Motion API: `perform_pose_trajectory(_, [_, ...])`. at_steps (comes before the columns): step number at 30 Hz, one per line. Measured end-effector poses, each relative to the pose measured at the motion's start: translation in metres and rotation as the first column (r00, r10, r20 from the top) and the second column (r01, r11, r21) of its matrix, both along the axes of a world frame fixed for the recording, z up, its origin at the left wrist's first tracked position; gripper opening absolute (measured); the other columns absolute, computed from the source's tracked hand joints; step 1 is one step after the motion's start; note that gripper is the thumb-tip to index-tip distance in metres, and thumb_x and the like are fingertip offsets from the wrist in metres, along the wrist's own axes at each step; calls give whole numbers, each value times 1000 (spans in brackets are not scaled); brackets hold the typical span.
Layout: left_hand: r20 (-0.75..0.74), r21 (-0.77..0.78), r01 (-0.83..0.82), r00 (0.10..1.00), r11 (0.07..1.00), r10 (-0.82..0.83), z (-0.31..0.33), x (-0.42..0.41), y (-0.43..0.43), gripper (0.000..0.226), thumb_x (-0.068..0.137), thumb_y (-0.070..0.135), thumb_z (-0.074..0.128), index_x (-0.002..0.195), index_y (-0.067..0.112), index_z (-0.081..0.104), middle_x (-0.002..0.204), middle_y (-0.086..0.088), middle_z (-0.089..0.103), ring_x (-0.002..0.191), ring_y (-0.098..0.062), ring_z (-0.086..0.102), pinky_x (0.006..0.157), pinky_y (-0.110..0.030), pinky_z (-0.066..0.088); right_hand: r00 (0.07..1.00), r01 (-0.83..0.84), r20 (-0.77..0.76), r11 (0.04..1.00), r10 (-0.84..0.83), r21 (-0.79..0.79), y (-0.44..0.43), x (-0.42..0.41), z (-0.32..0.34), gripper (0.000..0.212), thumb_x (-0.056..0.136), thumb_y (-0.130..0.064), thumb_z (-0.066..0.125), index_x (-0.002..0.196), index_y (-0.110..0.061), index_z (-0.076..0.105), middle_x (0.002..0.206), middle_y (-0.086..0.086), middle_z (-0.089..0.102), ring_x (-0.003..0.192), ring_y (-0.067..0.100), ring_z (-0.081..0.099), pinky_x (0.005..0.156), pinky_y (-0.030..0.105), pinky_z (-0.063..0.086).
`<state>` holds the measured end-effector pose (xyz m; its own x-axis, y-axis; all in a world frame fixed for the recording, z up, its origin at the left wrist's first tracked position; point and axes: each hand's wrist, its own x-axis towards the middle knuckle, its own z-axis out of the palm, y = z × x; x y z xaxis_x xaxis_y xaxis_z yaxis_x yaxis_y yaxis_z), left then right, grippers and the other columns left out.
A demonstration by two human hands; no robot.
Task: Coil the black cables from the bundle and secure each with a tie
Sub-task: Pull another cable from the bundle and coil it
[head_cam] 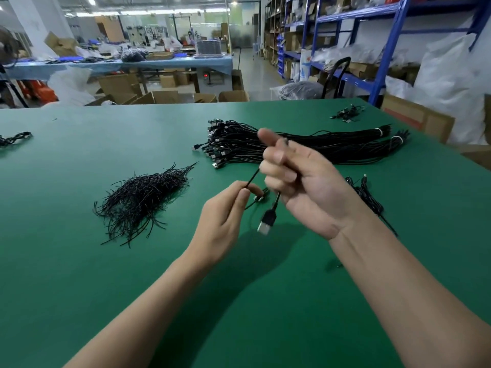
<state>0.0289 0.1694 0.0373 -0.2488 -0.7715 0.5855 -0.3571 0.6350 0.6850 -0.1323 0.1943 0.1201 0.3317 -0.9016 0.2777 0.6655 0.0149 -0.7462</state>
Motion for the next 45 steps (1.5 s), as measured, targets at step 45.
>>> perform_pose_trajectory(45, [-90, 290, 227, 974, 930, -210, -6, -20, 17, 21, 103, 26, 57, 97, 32, 77, 62, 11, 46, 59, -8, 37, 57, -23, 32, 897, 324, -264, 934, -355, -151, 8, -15, -26, 30, 110, -19, 31, 102, -6, 57, 90, 8, 76, 81, 19, 73, 65, 24, 55])
